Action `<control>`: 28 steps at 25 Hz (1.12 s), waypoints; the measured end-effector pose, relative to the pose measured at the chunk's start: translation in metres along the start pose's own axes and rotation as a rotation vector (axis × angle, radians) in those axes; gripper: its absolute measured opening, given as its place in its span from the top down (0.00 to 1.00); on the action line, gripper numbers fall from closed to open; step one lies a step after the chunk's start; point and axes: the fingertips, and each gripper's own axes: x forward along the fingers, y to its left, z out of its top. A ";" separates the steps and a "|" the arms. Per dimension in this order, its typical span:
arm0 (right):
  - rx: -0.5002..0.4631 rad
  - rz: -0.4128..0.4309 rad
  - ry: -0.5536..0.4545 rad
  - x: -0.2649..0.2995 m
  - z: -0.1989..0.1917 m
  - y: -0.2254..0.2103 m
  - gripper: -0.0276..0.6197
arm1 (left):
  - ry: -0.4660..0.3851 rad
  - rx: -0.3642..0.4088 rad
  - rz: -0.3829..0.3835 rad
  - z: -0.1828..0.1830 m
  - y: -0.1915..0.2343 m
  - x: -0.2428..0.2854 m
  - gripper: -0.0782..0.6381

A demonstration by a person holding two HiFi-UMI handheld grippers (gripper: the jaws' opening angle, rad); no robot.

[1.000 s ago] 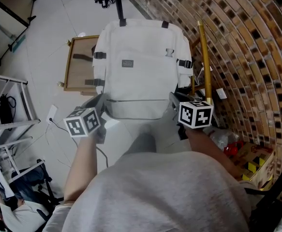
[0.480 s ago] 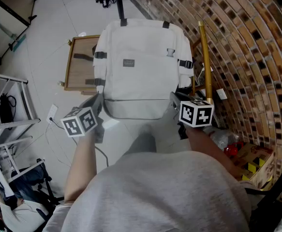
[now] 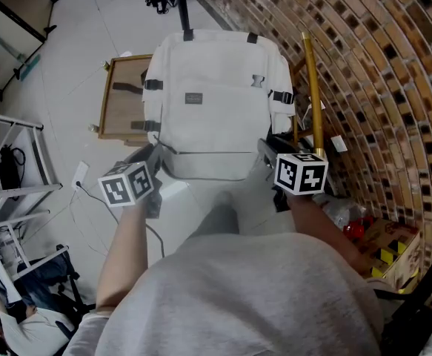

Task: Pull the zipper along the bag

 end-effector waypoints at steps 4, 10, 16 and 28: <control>0.009 0.002 -0.052 -0.016 0.003 -0.003 0.74 | -0.060 -0.016 0.005 0.008 0.006 -0.017 0.75; 0.015 0.134 -0.123 -0.057 -0.022 0.020 0.89 | -0.058 0.010 -0.122 -0.025 -0.057 -0.034 0.80; -0.044 0.297 -0.112 -0.130 -0.087 0.052 0.95 | -0.032 0.123 -0.272 -0.093 -0.157 -0.072 0.89; -0.069 0.464 -0.068 -0.257 -0.244 0.105 0.95 | 0.038 0.137 -0.305 -0.266 -0.241 -0.199 0.89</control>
